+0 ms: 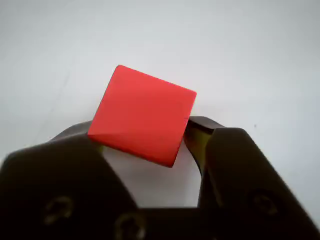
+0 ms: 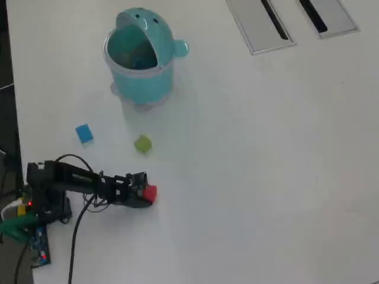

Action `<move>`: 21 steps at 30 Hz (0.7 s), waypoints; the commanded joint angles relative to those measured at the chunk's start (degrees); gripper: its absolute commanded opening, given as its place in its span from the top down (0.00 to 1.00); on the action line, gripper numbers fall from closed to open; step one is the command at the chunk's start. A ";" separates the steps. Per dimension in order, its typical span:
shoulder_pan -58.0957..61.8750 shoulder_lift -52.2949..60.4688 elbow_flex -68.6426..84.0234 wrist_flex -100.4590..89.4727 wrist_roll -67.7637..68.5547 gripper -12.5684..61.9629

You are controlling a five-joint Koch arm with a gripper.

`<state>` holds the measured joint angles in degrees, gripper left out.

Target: Grasp RGB lego blocks and put them in the bin one by one.

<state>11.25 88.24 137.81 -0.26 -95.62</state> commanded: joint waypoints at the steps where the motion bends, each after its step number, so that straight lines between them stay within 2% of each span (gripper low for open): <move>1: 0.09 0.09 -3.69 -4.48 0.00 0.51; 6: 0.09 -0.97 -4.57 -5.71 1.49 0.57; 8: 0.00 -0.97 -4.48 -6.59 1.93 0.65; 13: -0.70 -0.09 -4.31 -9.58 3.96 0.70; 15: -2.02 1.85 -4.39 -12.39 6.94 0.76; 21: -9.93 13.36 -4.22 -10.02 13.10 0.76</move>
<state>2.64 97.56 137.29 -10.02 -82.27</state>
